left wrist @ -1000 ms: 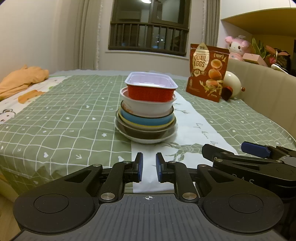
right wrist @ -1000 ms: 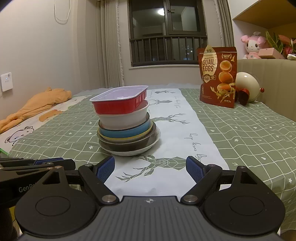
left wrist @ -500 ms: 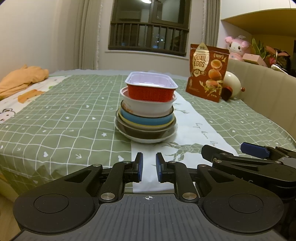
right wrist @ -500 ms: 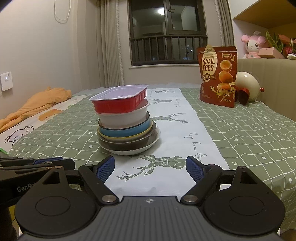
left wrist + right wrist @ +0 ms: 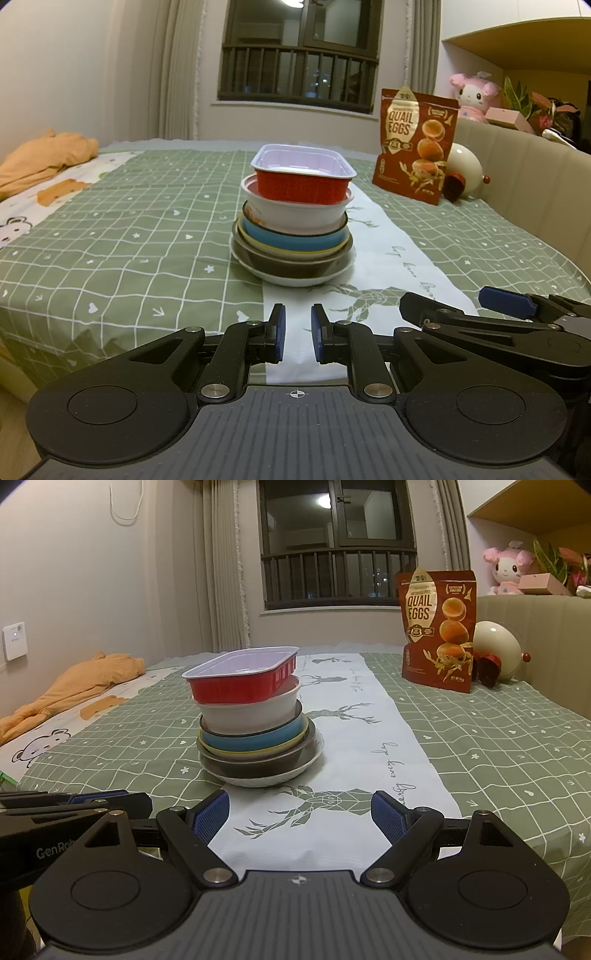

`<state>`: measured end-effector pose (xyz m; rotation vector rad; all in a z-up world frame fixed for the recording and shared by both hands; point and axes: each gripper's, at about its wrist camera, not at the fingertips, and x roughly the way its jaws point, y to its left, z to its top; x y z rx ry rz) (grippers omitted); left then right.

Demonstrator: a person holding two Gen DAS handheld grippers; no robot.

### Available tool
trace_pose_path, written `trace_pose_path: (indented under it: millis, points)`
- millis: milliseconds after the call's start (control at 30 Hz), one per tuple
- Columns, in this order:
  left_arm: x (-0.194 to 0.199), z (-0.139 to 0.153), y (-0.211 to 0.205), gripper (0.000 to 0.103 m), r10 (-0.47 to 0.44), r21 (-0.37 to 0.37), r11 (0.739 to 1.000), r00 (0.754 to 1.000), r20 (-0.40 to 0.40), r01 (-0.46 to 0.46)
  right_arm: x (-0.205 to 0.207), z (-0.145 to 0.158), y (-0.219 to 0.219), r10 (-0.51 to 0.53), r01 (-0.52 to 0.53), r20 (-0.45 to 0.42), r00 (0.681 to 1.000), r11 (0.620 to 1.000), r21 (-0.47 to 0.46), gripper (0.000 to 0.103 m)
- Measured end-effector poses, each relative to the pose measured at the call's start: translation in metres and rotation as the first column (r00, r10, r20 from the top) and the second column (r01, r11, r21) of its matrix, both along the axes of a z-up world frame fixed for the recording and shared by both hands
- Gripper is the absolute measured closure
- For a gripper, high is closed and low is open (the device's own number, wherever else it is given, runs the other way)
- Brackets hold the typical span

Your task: Organize plates and bowls

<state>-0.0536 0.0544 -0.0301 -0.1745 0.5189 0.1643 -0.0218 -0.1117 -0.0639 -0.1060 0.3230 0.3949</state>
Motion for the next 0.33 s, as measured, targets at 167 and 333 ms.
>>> trace_pose_path:
  millis: [167,333]
  points:
    - [0.0006,0.0004,0.0022,0.085,0.003,-0.006,1.000,1.000,0.002,-0.003,0.0005,-0.0009,0.0013,0.003,-0.003,-0.003,1.000,1.000,0.000,0.018]
    - [0.0036,-0.0013,0.0061,0.085,0.012,-0.010,1.000,1.000,-0.002,-0.012,0.0031,-0.0011,0.0016,0.007,-0.007,-0.015,1.000,1.000,0.005,0.018]
